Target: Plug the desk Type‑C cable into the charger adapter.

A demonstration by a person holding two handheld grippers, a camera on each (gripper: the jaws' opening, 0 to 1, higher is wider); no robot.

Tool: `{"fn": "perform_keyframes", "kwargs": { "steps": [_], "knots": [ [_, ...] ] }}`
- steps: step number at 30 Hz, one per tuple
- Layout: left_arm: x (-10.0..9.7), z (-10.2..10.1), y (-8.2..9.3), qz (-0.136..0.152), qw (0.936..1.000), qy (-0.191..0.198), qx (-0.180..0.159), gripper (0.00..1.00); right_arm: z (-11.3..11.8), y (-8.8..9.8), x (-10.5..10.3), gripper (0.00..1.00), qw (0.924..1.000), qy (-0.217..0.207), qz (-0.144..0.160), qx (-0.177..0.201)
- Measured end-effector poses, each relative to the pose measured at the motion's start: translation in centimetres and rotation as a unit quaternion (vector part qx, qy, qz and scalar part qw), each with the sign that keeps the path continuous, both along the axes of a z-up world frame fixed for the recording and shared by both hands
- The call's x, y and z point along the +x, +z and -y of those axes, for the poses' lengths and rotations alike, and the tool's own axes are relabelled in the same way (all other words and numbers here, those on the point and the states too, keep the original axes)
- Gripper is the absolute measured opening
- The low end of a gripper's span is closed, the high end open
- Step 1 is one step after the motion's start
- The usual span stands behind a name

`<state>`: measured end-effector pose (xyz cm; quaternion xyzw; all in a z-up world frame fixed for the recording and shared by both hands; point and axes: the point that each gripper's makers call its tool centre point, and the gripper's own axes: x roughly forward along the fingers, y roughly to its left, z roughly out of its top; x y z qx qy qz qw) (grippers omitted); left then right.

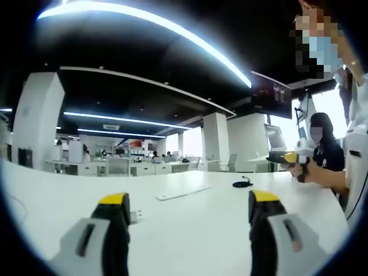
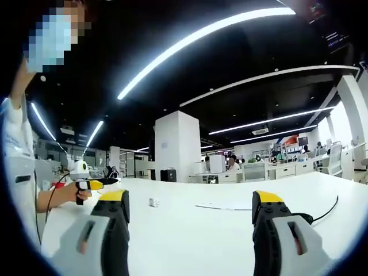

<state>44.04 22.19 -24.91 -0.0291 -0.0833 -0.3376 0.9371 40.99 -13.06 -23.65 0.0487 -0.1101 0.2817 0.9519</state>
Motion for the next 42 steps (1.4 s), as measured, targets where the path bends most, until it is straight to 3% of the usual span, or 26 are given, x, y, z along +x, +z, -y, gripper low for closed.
{"fn": "perform_keyframes", "kwargs": {
  "steps": [20, 29, 38, 42],
  "knots": [
    [0.4, -0.4, -0.3, -0.007, 0.9999, 0.011, 0.001, 0.85, 0.0, 0.6, -0.4, 0.9, 0.9999, 0.007, 0.01, 0.012],
    [1.4, 0.0, -0.5, -0.015, 0.9993, 0.024, 0.025, 0.85, -0.2, 1.0, -0.7, 0.91, 0.9997, 0.013, 0.016, 0.014],
    [2.9, -0.5, 1.2, -0.012, 0.9989, 0.034, 0.03, 0.85, 0.2, 1.6, -1.0, 0.91, 0.9993, 0.011, 0.028, 0.02],
    [4.1, -0.1, 1.1, -0.019, 0.998, 0.036, 0.048, 0.85, 0.3, 1.8, -1.1, 0.91, 0.9992, 0.012, 0.031, 0.023]
  ]
}}
